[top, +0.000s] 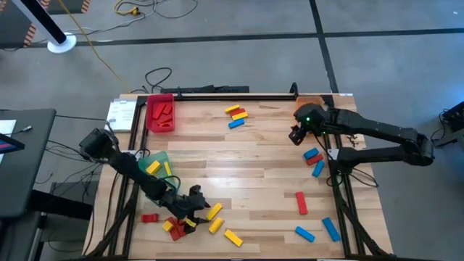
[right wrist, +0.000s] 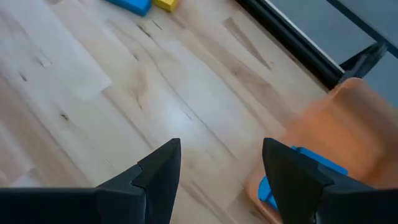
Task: Sort blocks
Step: Put the red block into the red bin
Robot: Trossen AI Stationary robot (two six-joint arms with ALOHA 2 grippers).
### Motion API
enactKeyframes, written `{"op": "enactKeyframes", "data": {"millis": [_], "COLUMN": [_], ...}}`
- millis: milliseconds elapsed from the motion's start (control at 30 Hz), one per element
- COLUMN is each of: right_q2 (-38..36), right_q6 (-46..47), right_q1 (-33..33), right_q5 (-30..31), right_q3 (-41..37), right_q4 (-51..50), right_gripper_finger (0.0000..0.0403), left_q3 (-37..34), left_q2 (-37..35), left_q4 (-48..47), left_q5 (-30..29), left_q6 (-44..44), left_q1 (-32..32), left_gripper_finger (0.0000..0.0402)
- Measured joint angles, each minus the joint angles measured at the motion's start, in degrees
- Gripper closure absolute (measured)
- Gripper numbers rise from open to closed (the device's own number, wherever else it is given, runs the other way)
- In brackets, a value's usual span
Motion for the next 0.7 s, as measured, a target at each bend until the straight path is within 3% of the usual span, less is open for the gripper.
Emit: {"op": "enactKeyframes", "data": {"millis": [267,500,700], "right_q2": [0.0,0.0,0.0], "right_q6": [0.5,0.9,1.1], "right_q1": [2.1,4.3,7.3], "right_q5": [0.0,0.1,0.1], "right_q3": [0.0,0.0,0.0], "right_q4": [0.2,0.7,1.1], "right_gripper_finger": [0.0162,0.0162,0.0162], "left_q3": [9.9,20.9,22.1], "left_q2": [8.3,14.9,14.2], "left_q4": [-9.9,-27.2,-30.9], "left_q5": [-2.4,-6.5,-8.8], "left_q6": [1.0,1.3,2.3], "left_q1": [0.9,0.8,1.4], "left_gripper_finger": [0.0122,0.0122,0.0122]}}
